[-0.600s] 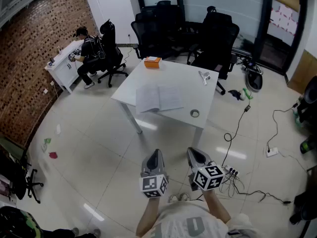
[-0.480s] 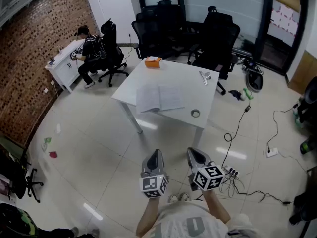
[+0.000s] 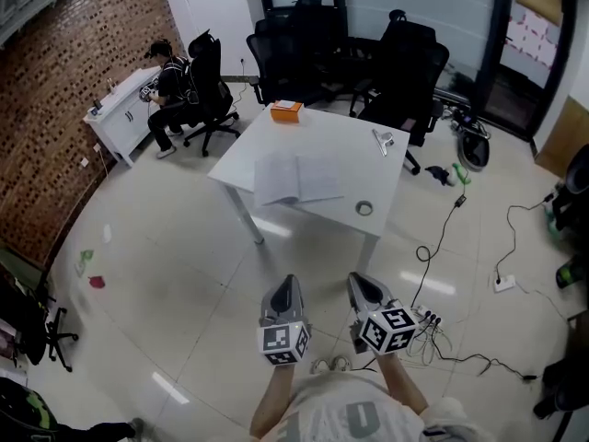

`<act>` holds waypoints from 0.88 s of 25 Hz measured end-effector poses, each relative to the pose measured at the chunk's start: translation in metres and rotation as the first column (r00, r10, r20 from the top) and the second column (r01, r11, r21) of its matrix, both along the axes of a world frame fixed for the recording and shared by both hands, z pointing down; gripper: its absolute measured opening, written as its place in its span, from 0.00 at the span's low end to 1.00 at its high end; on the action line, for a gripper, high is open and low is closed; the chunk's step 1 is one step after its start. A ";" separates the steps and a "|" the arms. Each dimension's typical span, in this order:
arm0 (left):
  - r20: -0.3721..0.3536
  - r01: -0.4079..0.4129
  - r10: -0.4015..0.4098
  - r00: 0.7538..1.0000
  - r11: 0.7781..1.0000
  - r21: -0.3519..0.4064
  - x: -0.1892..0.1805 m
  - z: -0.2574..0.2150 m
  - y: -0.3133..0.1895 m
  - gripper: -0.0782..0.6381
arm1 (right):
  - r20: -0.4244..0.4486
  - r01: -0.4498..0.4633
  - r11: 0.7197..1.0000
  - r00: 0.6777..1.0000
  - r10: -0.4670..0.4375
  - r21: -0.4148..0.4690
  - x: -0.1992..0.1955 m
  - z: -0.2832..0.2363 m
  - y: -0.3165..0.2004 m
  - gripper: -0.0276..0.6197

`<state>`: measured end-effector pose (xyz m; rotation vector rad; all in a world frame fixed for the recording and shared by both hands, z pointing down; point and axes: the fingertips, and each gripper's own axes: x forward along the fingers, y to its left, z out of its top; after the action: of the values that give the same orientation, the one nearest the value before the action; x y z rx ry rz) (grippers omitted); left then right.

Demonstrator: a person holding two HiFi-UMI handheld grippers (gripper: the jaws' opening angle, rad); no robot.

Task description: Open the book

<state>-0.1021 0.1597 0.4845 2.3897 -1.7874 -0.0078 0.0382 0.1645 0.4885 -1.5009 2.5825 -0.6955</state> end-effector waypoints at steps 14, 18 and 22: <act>0.008 -0.007 0.007 1.000 1.000 -0.011 0.017 0.010 -0.012 0.13 | 0.042 -0.006 1.000 0.999 0.007 -0.018 0.022 0.011 -0.013 0.05; -0.001 0.011 -0.011 1.000 1.000 -0.004 0.021 0.020 -0.012 0.13 | 0.039 -0.005 0.999 0.999 0.006 -0.033 0.032 0.027 -0.018 0.05; -0.010 0.053 -0.053 0.999 0.998 -0.025 0.009 0.031 -0.031 0.13 | 0.027 0.035 0.998 0.999 -0.033 -0.048 0.025 0.035 -0.034 0.05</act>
<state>-0.0936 0.1285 0.5152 2.3205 -1.8343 -0.0038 0.0630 0.1300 0.5235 -1.4541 2.5962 -0.7808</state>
